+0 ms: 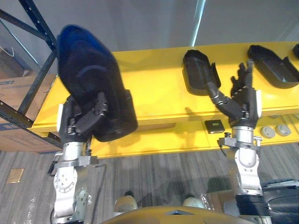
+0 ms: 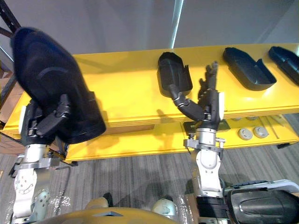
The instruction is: Walk over and take three plastic housings, then place them on the shelf
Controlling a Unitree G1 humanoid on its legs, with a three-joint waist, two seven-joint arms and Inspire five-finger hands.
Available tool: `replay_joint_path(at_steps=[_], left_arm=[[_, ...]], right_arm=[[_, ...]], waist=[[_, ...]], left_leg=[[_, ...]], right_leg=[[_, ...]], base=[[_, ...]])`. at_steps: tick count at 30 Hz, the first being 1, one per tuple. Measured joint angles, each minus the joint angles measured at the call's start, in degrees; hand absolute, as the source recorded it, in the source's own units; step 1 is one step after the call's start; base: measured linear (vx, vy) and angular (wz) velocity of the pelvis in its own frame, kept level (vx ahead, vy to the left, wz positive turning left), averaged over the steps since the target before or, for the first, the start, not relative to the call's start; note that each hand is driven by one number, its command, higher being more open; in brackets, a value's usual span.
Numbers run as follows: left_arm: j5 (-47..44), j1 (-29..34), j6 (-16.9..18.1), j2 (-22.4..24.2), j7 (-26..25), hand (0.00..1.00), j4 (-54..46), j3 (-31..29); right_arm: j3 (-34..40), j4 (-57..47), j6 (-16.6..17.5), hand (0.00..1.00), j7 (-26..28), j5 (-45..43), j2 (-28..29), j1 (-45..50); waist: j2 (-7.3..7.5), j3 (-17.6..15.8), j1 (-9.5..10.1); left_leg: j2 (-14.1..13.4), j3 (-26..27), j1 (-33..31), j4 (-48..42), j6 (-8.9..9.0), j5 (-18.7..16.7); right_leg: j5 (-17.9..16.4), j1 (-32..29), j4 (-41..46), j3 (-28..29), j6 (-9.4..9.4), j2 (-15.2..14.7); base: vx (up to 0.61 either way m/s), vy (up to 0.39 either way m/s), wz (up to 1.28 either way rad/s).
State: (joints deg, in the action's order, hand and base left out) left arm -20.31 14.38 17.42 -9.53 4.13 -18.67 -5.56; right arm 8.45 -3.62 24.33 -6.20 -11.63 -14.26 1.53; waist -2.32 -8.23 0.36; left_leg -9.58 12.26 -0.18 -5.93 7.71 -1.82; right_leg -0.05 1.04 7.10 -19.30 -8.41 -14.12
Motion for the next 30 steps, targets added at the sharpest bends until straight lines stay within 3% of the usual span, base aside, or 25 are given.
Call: replay_joint_path(at_steps=[5, 12, 16, 19, 22, 26, 30], left_arm=[[2.7, -1.3, -2.8, -1.3, -1.0, 0.0, -0.1, 0.0], [2.7, -7.3, -7.6, -5.4, -4.8, 0.0, 0.1, -3.5], [2.9, -10.6, -8.3, -9.3, -9.1, 0.0, 0.1, -7.6], [2.7, -13.1, -10.5, -11.5, -11.1, 0.0, 0.2, -8.8], [0.3, -17.0, -12.9, -14.2, -11.9, 0.0, 1.7, -8.7], [-5.3, -24.2, -16.8, -16.8, -13.2, 0.0, 11.1, -8.6], [-7.6, -25.6, -20.0, -18.5, -15.3, 0.0, 19.1, -7.9]], right_arm=[[0.5, -3.0, -0.7, 1.0, -0.9, 0.1, -1.8, -0.4], [3.7, -5.4, -6.7, 1.0, -3.3, 4.5, -0.6, 4.8], [7.0, -5.4, -10.7, 1.0, -3.0, 4.5, 2.4, 12.0], [7.8, -5.4, -11.9, 1.0, -3.0, 4.5, 5.5, 18.2], [5.5, -4.2, -11.8, 1.0, -1.4, 4.7, 7.8, 22.6], [0.2, 5.9, -11.7, 1.0, 0.9, 6.9, 7.7, 23.1], [-4.2, 11.9, -11.7, 1.0, 2.5, 9.0, 6.9, 23.3]], waist=[[0.16, 0.1, -0.35], [0.33, 0.4, -0.86], [0.02, 0.7, -2.64], [-0.34, 1.2, -4.09], [-0.39, 1.3, -5.58], [-0.72, 1.5, -6.2], [-1.39, 1.9, -6.32]], left_leg=[[0.5, 1.9, 2.3, 4.5, 0.15, 1.7], [1.1, 4.2, 5.0, 7.2, 0.09, 2.3], [1.1, 6.1, 5.8, 8.4, 0.22, 2.5], [1.1, 7.7, 6.8, 9.2, 0.26, 2.6], [1.0, 9.2, 6.7, 9.1, 0.38, 2.5], [0.9, 10.4, 6.7, 9.2, 0.37, 2.6], [0.9, 10.4, 6.3, 9.3, 0.41, 2.7]], right_leg=[[1.9, 0.4, -3.5, 1.1, -0.03, 0.6], [2.2, 1.0, -4.4, 2.8, -0.38, 0.5], [2.4, -0.1, -4.4, 4.6, -0.36, 0.8], [2.4, -0.3, -4.5, 6.0, -0.36, 1.1], [3.2, -1.2, -5.3, 7.3, -0.21, 1.5], [4.7, -1.2, -7.3, 8.7, -0.2, 1.9], [4.7, -1.6, -7.4, 8.9, -0.21, 2.0]], base=[[0.03, 0.005, -0.13], [0.01, 0.014, -0.12], [0.01, 0.011, -0.21], [0.01, 0.006, -0.28], [-0.03, -0.001, -0.27], [-0.05, -0.013, -0.17], [0.0, 0.0, 0.0]])
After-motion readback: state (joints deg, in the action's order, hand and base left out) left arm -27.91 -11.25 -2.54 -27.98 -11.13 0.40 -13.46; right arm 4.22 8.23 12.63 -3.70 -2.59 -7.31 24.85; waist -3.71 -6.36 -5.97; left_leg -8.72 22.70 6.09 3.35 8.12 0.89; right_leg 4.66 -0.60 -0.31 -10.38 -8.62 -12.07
